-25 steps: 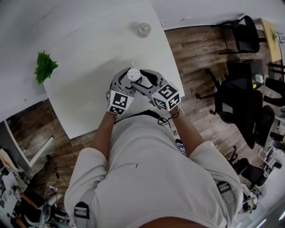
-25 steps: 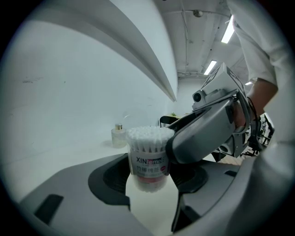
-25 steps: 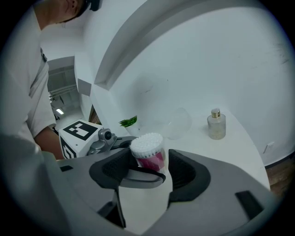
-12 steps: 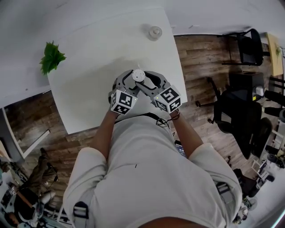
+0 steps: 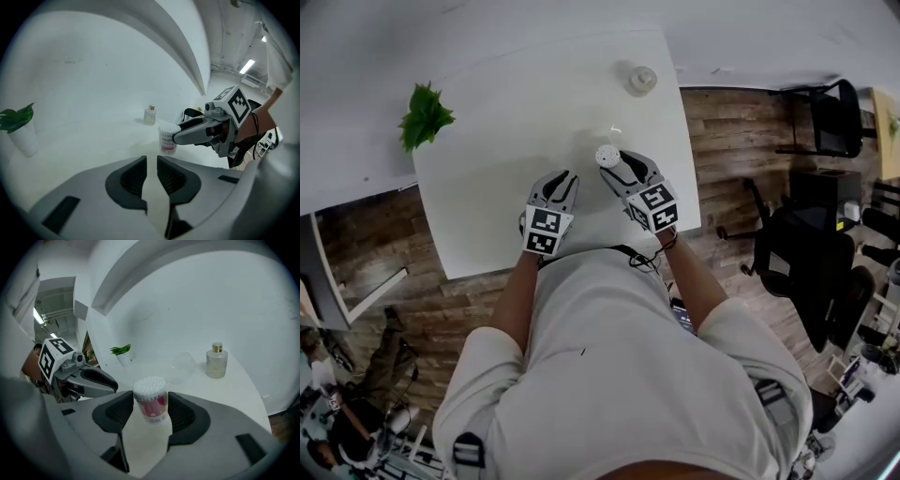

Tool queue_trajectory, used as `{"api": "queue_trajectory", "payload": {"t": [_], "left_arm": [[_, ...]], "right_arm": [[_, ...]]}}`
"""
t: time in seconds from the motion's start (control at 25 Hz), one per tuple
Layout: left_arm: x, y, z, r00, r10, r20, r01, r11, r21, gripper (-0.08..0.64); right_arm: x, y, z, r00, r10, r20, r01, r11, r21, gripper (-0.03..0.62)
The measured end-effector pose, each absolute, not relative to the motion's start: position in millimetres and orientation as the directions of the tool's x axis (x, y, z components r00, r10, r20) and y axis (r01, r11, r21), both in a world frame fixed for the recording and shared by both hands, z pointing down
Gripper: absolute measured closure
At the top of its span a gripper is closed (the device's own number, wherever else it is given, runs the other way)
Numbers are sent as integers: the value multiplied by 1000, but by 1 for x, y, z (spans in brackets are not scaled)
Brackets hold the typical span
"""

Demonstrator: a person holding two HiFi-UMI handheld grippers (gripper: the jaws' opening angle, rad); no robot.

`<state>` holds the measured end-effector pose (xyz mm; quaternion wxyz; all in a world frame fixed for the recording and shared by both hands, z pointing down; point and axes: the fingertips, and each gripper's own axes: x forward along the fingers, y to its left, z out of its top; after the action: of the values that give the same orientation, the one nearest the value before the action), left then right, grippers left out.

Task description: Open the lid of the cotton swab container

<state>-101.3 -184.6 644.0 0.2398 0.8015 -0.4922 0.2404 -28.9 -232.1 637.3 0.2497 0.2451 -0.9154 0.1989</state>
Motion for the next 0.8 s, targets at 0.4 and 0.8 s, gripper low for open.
{"api": "queue_trajectory", "payload": {"t": [0.4, 0.8], "left_arm": [[-91, -179, 649, 399, -663, 633, -906, -391, 161, 535], [-81, -175, 648, 390, -654, 648, -917, -342, 207, 535]], "right_arm": [[-18, -227, 655, -731, -356, 582, -571, 787, -235, 362], [8, -203, 653, -700, -387, 601, -611, 760, -223, 331]]}}
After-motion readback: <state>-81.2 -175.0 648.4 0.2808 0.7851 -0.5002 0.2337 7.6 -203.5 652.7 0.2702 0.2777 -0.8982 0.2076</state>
